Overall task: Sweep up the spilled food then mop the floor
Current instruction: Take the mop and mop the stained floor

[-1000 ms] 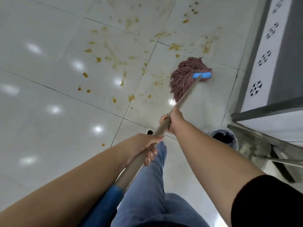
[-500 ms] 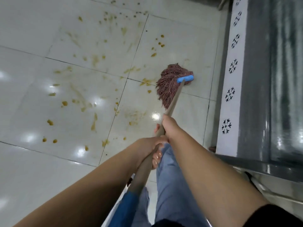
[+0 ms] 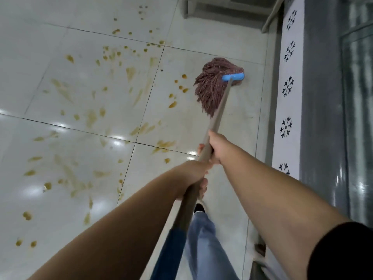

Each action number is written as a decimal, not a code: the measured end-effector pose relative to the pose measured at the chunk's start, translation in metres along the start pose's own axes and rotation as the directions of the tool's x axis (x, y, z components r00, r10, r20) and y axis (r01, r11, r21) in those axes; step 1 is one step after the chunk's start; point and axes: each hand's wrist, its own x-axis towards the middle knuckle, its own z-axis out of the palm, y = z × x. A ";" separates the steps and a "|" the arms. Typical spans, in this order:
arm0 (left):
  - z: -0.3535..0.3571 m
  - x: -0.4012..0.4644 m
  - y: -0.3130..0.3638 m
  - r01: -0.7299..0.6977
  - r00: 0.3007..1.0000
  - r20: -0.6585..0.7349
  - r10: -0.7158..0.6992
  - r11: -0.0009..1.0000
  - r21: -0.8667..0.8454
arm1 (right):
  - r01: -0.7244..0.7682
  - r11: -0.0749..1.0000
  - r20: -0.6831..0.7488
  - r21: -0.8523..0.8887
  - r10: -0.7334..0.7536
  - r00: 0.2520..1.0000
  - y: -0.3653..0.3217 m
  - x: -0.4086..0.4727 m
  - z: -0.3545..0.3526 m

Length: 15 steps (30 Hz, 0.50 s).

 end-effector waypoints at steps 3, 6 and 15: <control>-0.016 0.017 0.033 -0.030 0.998 -0.058 0.040 0.988 0.152 | 0.028 0.989 0.007 -0.148 -0.028 1.000 -0.031 0.017 0.012; -0.028 0.023 0.033 -0.030 0.993 -0.104 0.055 0.974 0.224 | 0.060 0.975 0.013 -0.216 -0.058 0.998 -0.035 0.027 0.019; -0.049 -0.024 -0.156 0.033 0.977 -0.193 0.086 0.838 0.545 | -0.040 0.842 -0.120 -0.538 -0.029 0.992 0.103 0.009 0.027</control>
